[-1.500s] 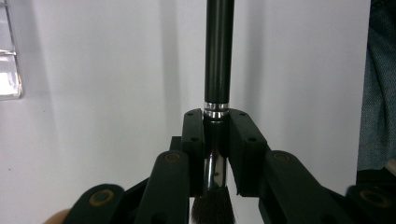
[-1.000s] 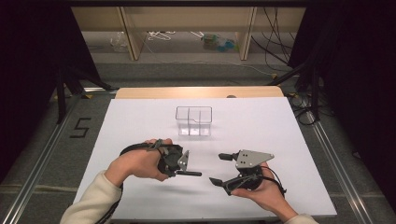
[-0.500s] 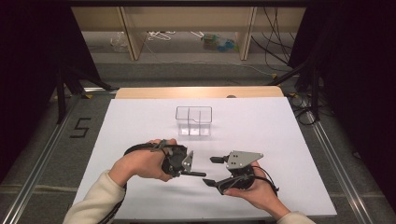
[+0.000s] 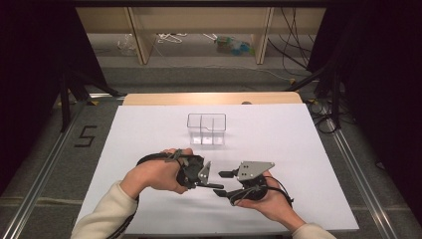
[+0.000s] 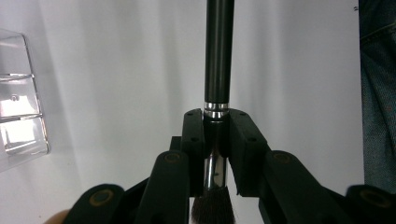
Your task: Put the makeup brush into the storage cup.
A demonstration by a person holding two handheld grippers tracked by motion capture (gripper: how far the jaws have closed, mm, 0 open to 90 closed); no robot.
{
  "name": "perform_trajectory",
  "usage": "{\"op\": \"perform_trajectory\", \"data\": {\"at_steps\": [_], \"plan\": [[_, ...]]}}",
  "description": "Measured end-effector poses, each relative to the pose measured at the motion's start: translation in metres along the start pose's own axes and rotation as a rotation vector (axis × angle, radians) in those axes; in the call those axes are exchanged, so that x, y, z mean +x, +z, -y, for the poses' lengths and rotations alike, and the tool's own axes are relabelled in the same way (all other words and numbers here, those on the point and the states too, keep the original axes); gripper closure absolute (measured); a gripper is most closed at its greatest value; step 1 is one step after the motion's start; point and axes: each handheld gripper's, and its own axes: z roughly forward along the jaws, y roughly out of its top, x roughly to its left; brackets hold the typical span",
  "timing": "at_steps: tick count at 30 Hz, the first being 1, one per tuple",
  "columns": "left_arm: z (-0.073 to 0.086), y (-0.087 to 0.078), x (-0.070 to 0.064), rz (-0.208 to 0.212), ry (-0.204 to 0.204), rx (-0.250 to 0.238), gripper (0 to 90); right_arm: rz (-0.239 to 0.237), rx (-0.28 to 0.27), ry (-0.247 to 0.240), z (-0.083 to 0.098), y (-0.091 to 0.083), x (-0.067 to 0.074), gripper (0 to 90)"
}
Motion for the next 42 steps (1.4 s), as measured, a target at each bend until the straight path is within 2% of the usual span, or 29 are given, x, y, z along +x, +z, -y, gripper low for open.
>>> {"op": "perform_trajectory", "data": {"at_steps": [4, 10, 22, 29, 30, 34, 38, 39, 40, 42], "plan": [[-0.002, 0.000, -0.001, -0.014, 0.007, -0.007, 77.0, -0.011, 0.003, -0.006, 0.000, 0.004, 0.001, 49.5], [-0.004, 0.000, -0.001, -0.006, 0.012, -0.004, 77.0, -0.042, 0.025, -0.027, -0.002, 0.009, 0.003, 57.8], [-0.008, 0.001, -0.001, -0.017, 0.014, -0.007, 77.0, -0.051, 0.053, -0.067, -0.005, 0.012, 0.005, 76.3], [-0.008, 0.001, -0.001, -0.025, 0.027, 0.001, 76.9, -0.056, 0.051, -0.070, -0.006, 0.012, 0.005, 78.9], [-0.009, 0.002, 0.000, -0.013, 0.046, -0.010, 76.9, -0.055, 0.047, -0.072, -0.006, 0.012, 0.005, 79.1], [-0.009, 0.002, 0.000, -0.010, 0.045, -0.022, 76.6, -0.057, 0.052, -0.074, -0.007, 0.012, 0.006, 79.3], [-0.007, 0.001, 0.002, -0.024, 0.058, -0.042, 74.2, -0.046, 0.056, -0.079, -0.008, 0.010, 0.006, 79.4], [-0.007, 0.001, 0.004, -0.020, 0.081, -0.057, 71.4, -0.045, 0.061, -0.079, -0.008, 0.009, 0.006, 79.4], [-0.005, -0.001, 0.002, -0.046, 0.037, -0.055, 68.9, -0.040, 0.062, -0.081, -0.008, 0.009, 0.006, 79.4], [-0.003, -0.003, 0.003, -0.064, 0.000, -0.075, 61.5, -0.035, 0.071, -0.076, -0.007, 0.008, 0.005, 79.4]]}}
